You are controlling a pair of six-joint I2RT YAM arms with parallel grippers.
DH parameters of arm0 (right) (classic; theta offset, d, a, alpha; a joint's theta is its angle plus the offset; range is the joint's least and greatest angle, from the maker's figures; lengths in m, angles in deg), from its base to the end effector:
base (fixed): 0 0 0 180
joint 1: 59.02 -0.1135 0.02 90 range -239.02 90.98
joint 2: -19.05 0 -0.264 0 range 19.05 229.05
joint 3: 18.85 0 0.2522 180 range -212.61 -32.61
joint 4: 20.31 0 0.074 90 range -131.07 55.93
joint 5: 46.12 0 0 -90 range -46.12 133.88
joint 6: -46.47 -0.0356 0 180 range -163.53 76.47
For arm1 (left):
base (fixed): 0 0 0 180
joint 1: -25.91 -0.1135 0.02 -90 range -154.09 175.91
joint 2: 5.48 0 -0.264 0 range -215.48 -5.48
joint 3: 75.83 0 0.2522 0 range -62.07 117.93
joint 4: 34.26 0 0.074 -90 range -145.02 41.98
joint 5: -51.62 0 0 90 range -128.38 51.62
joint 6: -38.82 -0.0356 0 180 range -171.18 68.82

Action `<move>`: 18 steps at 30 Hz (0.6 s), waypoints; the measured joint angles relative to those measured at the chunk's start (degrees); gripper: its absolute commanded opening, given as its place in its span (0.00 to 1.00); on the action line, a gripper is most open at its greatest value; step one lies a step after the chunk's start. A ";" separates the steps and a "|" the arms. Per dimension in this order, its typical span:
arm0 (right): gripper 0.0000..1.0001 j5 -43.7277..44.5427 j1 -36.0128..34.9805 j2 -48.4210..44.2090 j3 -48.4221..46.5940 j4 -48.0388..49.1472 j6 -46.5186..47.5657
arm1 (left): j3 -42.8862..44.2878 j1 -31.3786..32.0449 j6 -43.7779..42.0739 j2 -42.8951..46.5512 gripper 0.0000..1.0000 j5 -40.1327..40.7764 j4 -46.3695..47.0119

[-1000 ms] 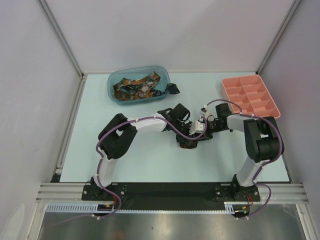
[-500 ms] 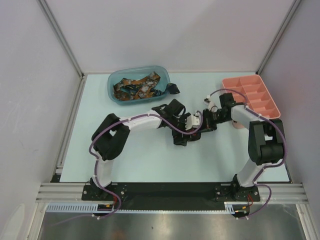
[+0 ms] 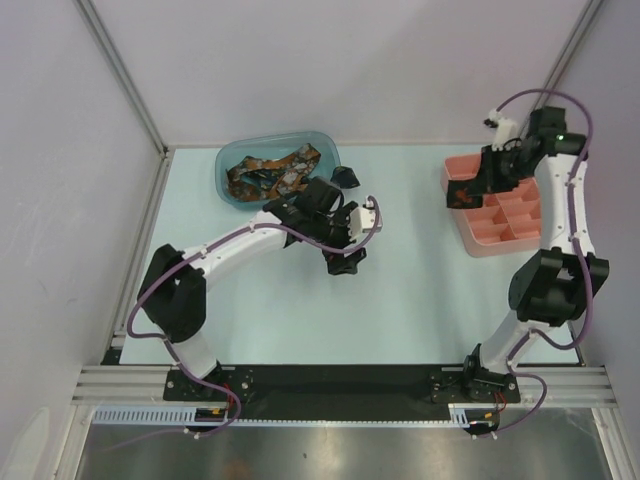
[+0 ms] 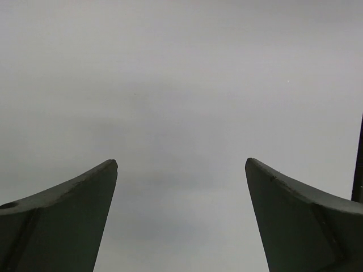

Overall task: Roll the ties
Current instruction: Place the tie in the storage box.

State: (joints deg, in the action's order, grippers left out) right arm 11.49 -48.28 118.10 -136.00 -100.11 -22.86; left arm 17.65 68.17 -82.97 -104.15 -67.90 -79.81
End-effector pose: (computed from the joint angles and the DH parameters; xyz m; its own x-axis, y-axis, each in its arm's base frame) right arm 0.3480 -0.0466 0.3609 -0.7768 -0.1560 -0.6101 -0.3916 0.8784 0.2739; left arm 0.2675 -0.2668 0.2704 -0.0572 0.6714 -0.7389 0.9954 0.0949 0.0091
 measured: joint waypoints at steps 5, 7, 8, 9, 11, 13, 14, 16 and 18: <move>0.00 9.79 4.81 6.51 -13.07 -6.12 7.19 | -4.37 -0.02 1.64 1.14 1.00 0.28 0.59; 0.00 14.21 6.03 9.29 -15.50 -7.26 9.46 | -7.06 -0.02 2.32 1.99 1.00 0.68 1.33; 0.00 15.91 6.29 10.47 -16.20 -7.67 10.32 | -8.00 -0.02 2.51 2.36 1.00 0.81 1.46; 0.00 17.64 6.38 11.69 -16.76 -8.09 11.23 | -8.81 -0.02 2.86 2.69 1.00 0.87 1.90; 0.00 20.20 6.29 13.70 -17.09 -8.70 12.79 | -10.21 -0.02 3.30 3.41 0.99 0.90 2.99; 0.00 21.97 6.14 14.78 -17.07 -9.51 14.64 | -11.34 -0.09 3.48 4.20 1.00 0.92 4.02; 0.00 22.62 5.99 14.86 -16.96 -9.77 15.82 | -11.63 -0.15 3.52 4.48 0.99 0.92 4.31; 0.00 23.15 5.90 14.58 -16.44 -10.10 19.23 | -12.04 -0.31 3.87 4.94 0.99 0.90 4.94; 0.00 23.17 5.81 13.35 -14.56 -9.49 24.20 | -12.15 -0.57 4.04 5.11 0.99 0.87 5.66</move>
State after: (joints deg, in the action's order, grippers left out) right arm 34.66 -42.46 131.45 -150.56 -109.60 1.33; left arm 5.50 67.60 -78.93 -99.04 -67.03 -74.15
